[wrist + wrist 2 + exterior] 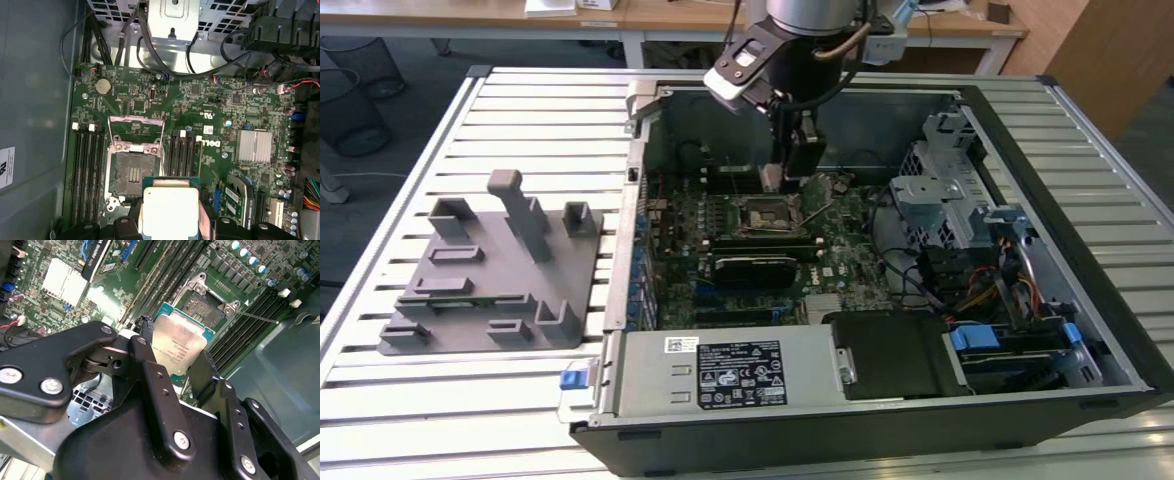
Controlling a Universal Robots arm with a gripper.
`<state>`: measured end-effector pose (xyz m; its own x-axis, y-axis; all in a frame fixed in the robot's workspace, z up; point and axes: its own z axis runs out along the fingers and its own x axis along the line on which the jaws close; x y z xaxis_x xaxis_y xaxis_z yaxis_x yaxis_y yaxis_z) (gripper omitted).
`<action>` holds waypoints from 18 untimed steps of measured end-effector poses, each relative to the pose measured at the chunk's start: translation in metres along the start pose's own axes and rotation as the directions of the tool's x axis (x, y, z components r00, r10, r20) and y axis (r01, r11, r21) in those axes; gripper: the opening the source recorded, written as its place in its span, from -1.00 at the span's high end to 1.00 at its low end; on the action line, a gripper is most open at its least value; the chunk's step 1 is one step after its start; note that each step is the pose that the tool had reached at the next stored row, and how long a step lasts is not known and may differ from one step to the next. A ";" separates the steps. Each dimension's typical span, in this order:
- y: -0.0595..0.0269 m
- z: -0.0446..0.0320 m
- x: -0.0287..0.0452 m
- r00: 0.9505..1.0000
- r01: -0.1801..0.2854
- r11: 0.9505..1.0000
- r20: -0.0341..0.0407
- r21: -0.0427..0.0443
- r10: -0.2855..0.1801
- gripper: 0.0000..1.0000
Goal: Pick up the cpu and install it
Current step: 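Place the cpu into insertion slot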
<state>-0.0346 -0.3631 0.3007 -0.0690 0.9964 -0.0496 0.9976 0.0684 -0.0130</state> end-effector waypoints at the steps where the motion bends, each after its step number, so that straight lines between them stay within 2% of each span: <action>1: 0.0001 0.0013 0.0010 1.000 0.000 1.000 0.000 0.000 0.000 -0.06; 5: 0.0005 0.0071 0.0055 1.000 0.000 1.000 -0.001 0.000 0.000 -0.06; 6: 0.0006 0.0079 0.0061 1.000 0.000 1.000 -0.004 -0.001 0.000 -0.06; 7: 0.0006 0.0085 0.0065 1.000 0.000 1.000 -0.010 -0.001 0.000 -0.06; 9: 0.0006 0.0097 0.0069 1.000 0.000 1.000 -0.030 -0.002 0.000 -0.06; 10: 0.0007 0.0108 0.0071 0.999 0.000 1.000 -0.036 -0.003 0.000 -0.06; 15: 0.0008 0.0196 0.0084 0.999 -0.002 1.000 -0.036 -0.003 0.002 -0.06; 18: 0.0010 0.0224 0.0091 0.999 -0.002 1.000 -0.036 -0.003 0.002 -0.06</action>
<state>-0.0345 -0.3551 0.2779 -0.0663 0.9977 -0.0139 0.9978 0.0662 -0.0104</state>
